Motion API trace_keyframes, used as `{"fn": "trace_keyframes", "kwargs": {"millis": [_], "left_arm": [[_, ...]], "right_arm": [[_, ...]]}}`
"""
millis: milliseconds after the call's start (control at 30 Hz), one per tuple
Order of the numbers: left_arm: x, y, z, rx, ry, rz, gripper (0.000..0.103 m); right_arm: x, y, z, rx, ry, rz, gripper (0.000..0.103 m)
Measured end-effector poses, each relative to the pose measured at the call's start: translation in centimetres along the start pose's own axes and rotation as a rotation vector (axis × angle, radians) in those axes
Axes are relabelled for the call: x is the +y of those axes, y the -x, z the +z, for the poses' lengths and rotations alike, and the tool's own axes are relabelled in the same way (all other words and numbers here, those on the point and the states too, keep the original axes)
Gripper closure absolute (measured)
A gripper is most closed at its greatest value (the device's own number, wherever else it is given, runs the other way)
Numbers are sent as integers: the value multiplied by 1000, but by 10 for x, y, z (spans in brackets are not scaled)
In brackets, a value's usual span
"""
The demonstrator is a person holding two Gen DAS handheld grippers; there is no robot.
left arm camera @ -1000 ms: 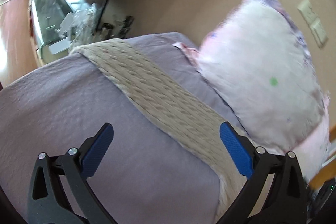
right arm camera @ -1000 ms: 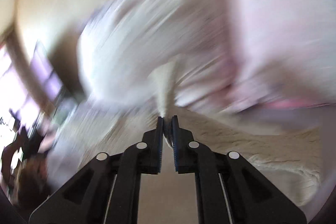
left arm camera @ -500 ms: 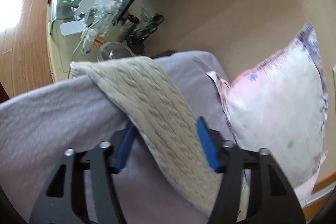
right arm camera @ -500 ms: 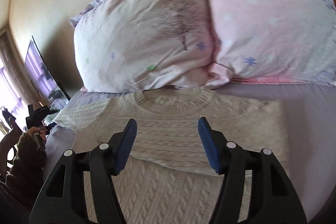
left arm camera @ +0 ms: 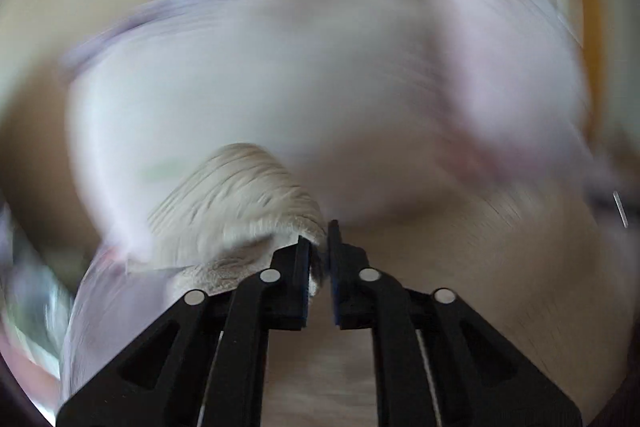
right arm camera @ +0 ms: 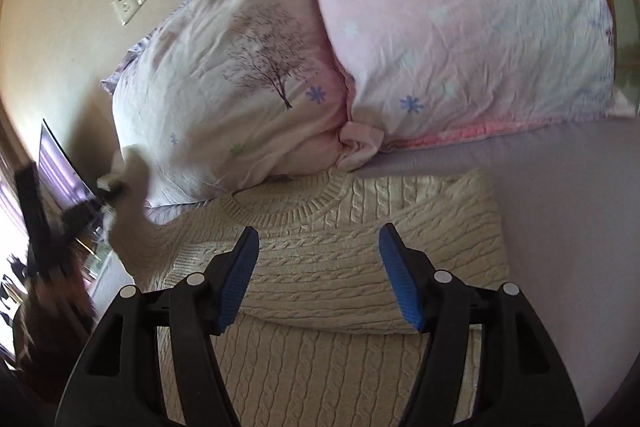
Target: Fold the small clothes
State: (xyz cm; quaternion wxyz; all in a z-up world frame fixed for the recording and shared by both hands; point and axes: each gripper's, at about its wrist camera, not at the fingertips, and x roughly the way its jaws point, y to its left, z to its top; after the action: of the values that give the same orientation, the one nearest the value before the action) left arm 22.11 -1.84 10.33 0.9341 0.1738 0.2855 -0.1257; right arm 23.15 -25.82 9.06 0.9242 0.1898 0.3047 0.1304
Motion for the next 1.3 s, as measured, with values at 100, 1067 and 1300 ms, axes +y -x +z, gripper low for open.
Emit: {"fn": "trace_keyframes", "kwargs": {"millis": [100, 1067, 1300], "left_arm": [[-78, -21, -23, 94, -245, -68, 91], [105, 84, -146, 145, 527, -153, 35], [99, 121, -210, 227, 692, -342, 32]], "right_arm": [[-17, -11, 0, 49, -72, 12, 39], [-54, 4, -18, 58, -313, -79, 86], [-97, 109, -106, 63, -350, -99, 46]]}}
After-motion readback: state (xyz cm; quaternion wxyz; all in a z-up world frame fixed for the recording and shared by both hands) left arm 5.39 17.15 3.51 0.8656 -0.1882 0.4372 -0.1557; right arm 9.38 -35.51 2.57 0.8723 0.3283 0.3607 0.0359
